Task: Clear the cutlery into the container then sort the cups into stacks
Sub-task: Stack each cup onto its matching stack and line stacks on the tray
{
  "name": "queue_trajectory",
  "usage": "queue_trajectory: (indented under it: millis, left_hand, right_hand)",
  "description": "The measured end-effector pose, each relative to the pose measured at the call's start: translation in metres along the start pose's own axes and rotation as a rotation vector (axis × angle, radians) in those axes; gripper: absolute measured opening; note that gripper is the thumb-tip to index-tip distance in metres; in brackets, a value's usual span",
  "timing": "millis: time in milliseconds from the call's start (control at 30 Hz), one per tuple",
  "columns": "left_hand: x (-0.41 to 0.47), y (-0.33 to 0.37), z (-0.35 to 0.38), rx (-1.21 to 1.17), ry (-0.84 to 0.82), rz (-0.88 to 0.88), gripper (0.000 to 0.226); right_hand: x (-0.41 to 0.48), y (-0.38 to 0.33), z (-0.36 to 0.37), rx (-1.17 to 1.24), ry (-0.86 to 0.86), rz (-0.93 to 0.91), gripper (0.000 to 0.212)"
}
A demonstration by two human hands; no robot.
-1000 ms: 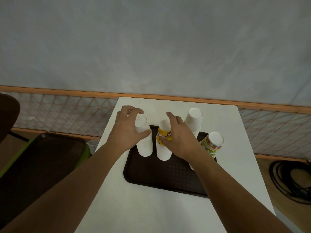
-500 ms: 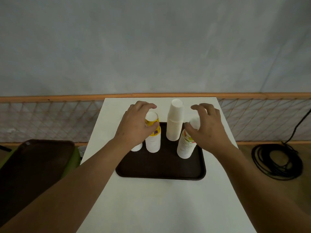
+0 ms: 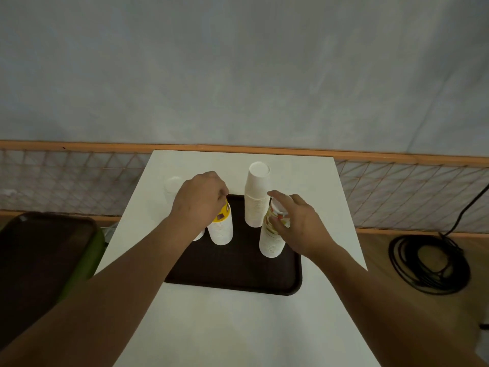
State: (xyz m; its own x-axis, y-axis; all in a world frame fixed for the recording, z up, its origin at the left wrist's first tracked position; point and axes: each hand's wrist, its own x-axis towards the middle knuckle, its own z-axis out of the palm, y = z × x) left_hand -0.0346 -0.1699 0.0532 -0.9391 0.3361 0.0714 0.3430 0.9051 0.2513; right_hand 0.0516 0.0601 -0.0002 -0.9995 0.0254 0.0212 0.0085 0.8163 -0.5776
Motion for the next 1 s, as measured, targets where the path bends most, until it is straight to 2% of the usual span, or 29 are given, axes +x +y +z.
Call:
queue_trajectory:
  millis: [367,533,633,700,800,900,1000]
  left_hand:
    - [0.008,0.013,-0.005,0.052,-0.079,-0.113,0.021]
    - [0.021,0.033,-0.013,0.134,-0.046,-0.051,0.040]
    - [0.038,0.051,-0.013,0.061,0.020,0.064,0.057]
    - [0.051,0.058,-0.005,-0.031,-0.058,0.152,0.073]
    - [0.070,0.060,0.013,-0.047,-0.210,0.200,0.091]
    - [0.080,0.062,0.030,-0.082,-0.318,0.187,0.092]
    - [0.084,0.064,0.041,-0.115,-0.316,0.172,0.081]
  right_hand:
    - [0.022,0.030,-0.021,-0.015,0.012,-0.017,0.054]
    - [0.022,0.041,-0.024,-0.012,0.012,-0.023,0.056]
    - [0.024,0.043,-0.025,-0.031,-0.001,-0.017,0.059]
    - [0.024,0.045,-0.026,-0.041,-0.012,-0.026,0.062]
    - [0.022,0.047,-0.028,-0.054,-0.029,-0.044,0.068]
    - [0.023,0.049,-0.027,-0.053,-0.029,-0.045,0.067]
    - [0.023,0.049,-0.028,-0.063,-0.042,-0.063,0.068]
